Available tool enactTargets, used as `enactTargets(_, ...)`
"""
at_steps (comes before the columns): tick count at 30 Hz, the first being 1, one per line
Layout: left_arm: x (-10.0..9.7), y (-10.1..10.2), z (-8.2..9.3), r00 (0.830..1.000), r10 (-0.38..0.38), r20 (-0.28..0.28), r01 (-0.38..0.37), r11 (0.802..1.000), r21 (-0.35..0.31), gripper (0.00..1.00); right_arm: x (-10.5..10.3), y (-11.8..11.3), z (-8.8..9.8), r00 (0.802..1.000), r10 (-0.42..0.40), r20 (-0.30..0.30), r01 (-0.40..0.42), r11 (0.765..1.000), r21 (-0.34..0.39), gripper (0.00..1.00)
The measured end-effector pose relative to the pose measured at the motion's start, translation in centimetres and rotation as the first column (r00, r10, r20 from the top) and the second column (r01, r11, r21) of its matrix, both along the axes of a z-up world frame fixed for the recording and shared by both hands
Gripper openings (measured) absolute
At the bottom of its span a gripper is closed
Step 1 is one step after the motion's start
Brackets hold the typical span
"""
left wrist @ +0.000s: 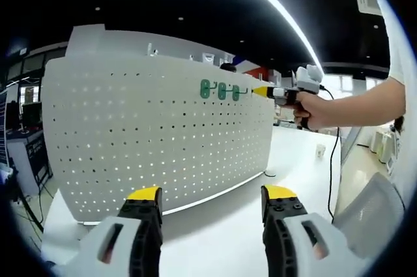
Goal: Insert the hook assembly into the mounting plate slot until the hook locks in place.
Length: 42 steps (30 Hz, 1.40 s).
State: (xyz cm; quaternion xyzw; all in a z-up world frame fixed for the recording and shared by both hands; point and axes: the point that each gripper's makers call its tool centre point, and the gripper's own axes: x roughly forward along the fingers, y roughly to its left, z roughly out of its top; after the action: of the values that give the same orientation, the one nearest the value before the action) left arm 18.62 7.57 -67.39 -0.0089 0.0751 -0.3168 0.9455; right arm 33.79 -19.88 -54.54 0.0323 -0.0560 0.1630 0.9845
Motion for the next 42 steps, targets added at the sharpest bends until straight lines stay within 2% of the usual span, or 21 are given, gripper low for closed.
enactTargets(5, -0.1, 0.0, -0.2, 1.0, 0.002, -0.004, -0.002, 1.0, 0.001, 0.63, 0.3, -0.2, 0.1, 1.0, -0.011, 0.009, 0.011, 0.999, -0.031, 0.0)
enactTargets(15, -0.1, 0.3, -0.5, 1.0, 0.009, -0.015, -0.009, 1.0, 0.008, 0.63, 1.2, -0.4, 0.2, 1.0, -0.015, 0.022, 0.016, 0.999, -0.033, 0.0)
enactTargets(26, -0.3, 0.7, -0.7, 1.0, 0.019, -0.024, -0.019, 1.0, 0.012, 0.61, 1.8, -0.6, -0.2, 1.0, -0.027, 0.011, 0.028, 0.999, -0.03, 0.01)
enactTargets(34, -0.2, 0.9, -0.5, 0.999, 0.025, -0.02, -0.024, 1.0, 0.01, 0.61, 1.9, -0.3, -0.5, 0.999, -0.043, 0.013, 0.044, 0.997, -0.064, 0.01)
enactTargets(37, -0.3, 0.9, -0.5, 0.999, 0.025, -0.022, -0.025, 1.0, 0.005, 0.61, 1.9, -0.3, -0.5, 0.998, -0.064, 0.019, 0.065, 0.994, -0.087, 0.01)
enactTargets(39, -0.3, 0.9, -0.5, 0.999, 0.026, -0.022, -0.026, 1.0, 0.004, 0.61, 2.0, -0.3, -0.4, 0.995, -0.098, 0.033, 0.102, 0.984, -0.147, 0.01)
enactTargets(42, -0.3, 0.9, -0.5, 0.999, 0.028, -0.021, -0.028, 1.0, 0.003, 0.61, 2.1, -0.1, -0.5, 0.99, -0.136, 0.043, 0.14, 0.98, -0.138, 0.01)
